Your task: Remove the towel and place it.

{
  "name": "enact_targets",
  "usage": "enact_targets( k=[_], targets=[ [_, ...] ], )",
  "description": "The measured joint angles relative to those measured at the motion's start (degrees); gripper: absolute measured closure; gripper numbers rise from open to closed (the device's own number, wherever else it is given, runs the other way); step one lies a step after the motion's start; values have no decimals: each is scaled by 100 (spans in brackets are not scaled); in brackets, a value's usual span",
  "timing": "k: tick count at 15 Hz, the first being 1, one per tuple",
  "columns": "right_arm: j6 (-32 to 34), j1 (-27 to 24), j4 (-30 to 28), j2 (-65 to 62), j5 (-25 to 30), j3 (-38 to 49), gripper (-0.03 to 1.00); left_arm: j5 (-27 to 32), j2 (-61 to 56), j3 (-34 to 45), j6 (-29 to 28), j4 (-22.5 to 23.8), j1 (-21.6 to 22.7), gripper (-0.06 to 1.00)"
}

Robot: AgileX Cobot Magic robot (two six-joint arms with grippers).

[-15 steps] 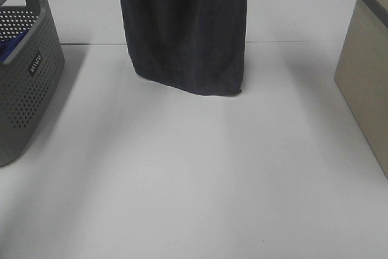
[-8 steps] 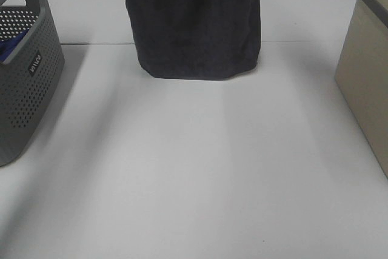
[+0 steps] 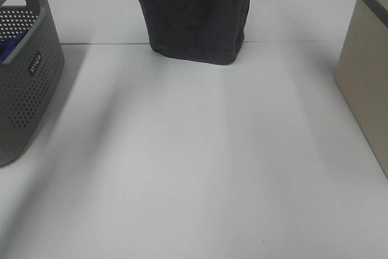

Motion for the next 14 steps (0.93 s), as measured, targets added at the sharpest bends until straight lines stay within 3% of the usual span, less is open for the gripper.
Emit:
enact_targets(
  k=[5, 7, 10, 12, 14],
  targets=[
    [286, 17, 229, 34, 911, 0, 96, 980, 0, 0, -6, -17, -52, 94],
    [-92, 52, 1461, -11, 2086, 0, 96, 2080, 6, 0, -6, -155, -195, 94],
    [-1656, 92, 3123, -189, 3335, 0, 96, 3558, -120, 0, 0, -825, -223, 94],
    [-2888, 92, 4423, -350, 4578, 0, 96, 5134, -321, 0, 6, -1203, -218, 94],
    [-3386, 92, 5025, -510, 5724, 0, 96, 6807, -579, 0, 6, -1387, -218, 94]
  ],
)
